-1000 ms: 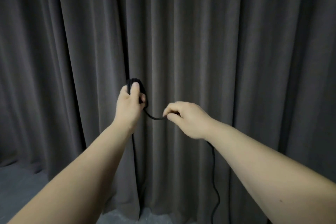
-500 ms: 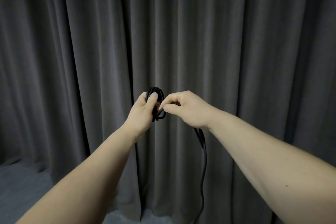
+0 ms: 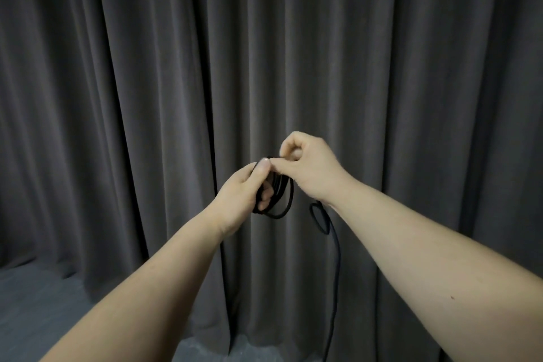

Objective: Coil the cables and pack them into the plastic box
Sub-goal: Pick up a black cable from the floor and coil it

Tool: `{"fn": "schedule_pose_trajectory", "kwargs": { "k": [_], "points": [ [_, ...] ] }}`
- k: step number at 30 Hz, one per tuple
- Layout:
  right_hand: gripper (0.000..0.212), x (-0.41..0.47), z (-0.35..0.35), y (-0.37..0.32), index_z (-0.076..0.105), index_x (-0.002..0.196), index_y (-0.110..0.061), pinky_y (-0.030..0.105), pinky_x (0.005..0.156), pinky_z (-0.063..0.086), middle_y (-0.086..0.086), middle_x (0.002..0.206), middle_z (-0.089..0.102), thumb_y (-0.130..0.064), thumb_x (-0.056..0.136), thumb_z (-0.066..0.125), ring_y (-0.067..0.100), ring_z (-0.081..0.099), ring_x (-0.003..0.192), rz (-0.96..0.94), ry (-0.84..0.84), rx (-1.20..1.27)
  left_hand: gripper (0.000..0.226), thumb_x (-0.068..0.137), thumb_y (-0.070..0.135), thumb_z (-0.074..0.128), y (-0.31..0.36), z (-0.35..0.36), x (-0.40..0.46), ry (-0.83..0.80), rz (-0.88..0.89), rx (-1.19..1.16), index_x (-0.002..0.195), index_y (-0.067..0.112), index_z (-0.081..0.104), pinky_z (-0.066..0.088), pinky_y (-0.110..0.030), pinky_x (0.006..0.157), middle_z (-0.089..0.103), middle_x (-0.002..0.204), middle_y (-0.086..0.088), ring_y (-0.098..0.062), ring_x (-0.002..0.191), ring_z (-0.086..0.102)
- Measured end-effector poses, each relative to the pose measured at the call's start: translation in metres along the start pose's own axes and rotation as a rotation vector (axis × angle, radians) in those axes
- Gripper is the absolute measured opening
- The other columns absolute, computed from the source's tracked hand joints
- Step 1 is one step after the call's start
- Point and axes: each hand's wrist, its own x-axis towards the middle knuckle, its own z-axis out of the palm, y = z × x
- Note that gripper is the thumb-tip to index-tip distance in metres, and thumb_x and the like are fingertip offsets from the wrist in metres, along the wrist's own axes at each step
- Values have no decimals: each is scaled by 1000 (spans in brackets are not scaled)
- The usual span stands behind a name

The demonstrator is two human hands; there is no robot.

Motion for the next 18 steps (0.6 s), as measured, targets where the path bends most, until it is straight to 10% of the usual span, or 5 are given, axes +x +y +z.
{"fn": "schedule_pose_trajectory", "kwargs": {
  "k": [4,10,18],
  "points": [
    [45,2,-6,6,39,61,-19,26,53,28,-5,53,34,-32,67,82,13,29,52,101,50,-25,50,103,23,43,0,4,0,-39,-14,-109,58,33,63,22,-23,53,31,58,2,-10,51,25],
    [29,-4,-18,14,49,73,-11,23,53,47,13,73,55,14,83,58,16,53,56,274,-194,567,29,102,25,46,-4,0,7,185,-50,-250,75,15,42,26,-18,44,24,56,5,-6,44,22],
    [29,-22,-12,38,57,74,-18,28,57,44,-2,66,61,-33,70,81,13,54,62,344,-141,182,34,101,33,48,0,-11,11,326,-43,-255,73,21,33,17,-30,55,22,52,8,-9,44,17]
  ]
}}
